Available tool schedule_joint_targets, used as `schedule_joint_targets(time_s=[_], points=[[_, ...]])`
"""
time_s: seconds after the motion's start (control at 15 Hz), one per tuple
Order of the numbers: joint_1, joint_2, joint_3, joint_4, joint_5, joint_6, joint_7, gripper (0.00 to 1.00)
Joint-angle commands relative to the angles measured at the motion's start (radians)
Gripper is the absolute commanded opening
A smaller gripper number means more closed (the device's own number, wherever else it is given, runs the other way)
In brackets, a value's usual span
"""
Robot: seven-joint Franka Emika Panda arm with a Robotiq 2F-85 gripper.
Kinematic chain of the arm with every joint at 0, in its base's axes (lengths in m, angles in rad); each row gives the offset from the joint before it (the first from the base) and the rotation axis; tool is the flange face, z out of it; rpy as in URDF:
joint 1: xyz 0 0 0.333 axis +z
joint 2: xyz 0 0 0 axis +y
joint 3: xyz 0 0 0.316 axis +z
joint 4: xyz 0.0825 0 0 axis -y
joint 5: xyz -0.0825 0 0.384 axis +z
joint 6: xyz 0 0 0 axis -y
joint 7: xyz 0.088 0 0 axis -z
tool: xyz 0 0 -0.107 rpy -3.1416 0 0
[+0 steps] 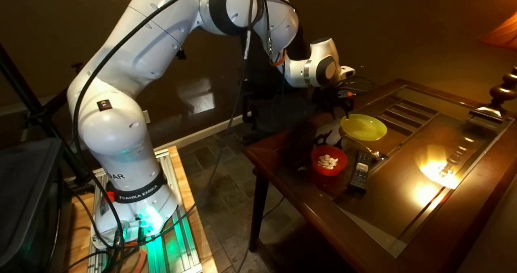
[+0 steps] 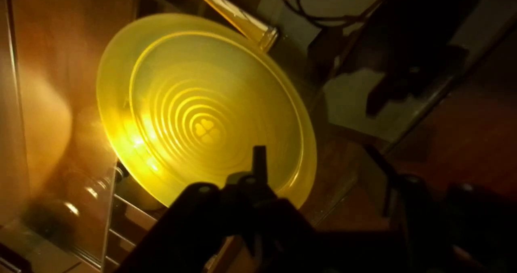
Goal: Pour the contents of the yellow plate into the orange bowl
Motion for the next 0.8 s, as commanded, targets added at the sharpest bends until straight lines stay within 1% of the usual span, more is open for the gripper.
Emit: schedule_joint_targets(time_s=[0.0,0.07,0.2,0.27,0.33,0.4,0.47,0.53,0.73], points=[[0.040,-0.184,-0.018,-0.097,0.049,-0.275,-0.010,0.92],[0.050,-0.219,-0.028,-0.099,0.052,-0.359,-0.001,0.98],[0.043,-0.278,-0.020,-0.071,0.063,-0.538,0.029,1.00],[0.005,-0.309,0.023,-0.064,0.023,-0.614,0.084,1.00],[-0.014,-0.338,0.042,-0.060,0.047,-0.686,0.091,1.00],[-0.025,-0.363,0.051,-0.064,0.057,-0.730,0.126,1.00],[-0.042,-0.385,0.066,-0.064,0.072,-0.772,0.132,1.00],[-0.048,-0.331,0.077,-0.024,0.023,-0.721,0.106,1.00],[-0.066,-0.349,0.095,-0.025,0.024,-0.735,0.105,1.00]])
